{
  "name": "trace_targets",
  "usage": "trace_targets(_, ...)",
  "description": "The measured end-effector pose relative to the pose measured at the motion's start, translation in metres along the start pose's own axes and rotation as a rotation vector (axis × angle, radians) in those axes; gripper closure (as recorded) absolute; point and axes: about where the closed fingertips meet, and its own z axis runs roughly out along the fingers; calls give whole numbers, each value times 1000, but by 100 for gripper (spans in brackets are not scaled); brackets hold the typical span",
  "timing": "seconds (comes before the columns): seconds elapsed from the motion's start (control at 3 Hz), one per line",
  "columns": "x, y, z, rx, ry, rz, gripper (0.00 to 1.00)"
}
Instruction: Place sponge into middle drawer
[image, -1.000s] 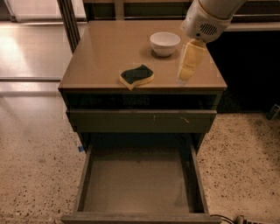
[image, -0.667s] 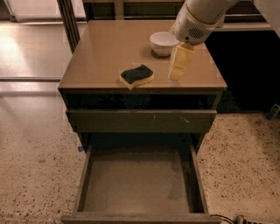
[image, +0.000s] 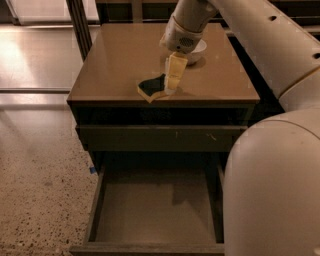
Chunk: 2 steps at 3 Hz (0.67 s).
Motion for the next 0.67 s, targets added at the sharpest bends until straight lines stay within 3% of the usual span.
trace_targets(0.33,-26,-9,34,-41,13,-70,0)
trace_targets(0.67,-22,-9,41,-51,12,-59,0)
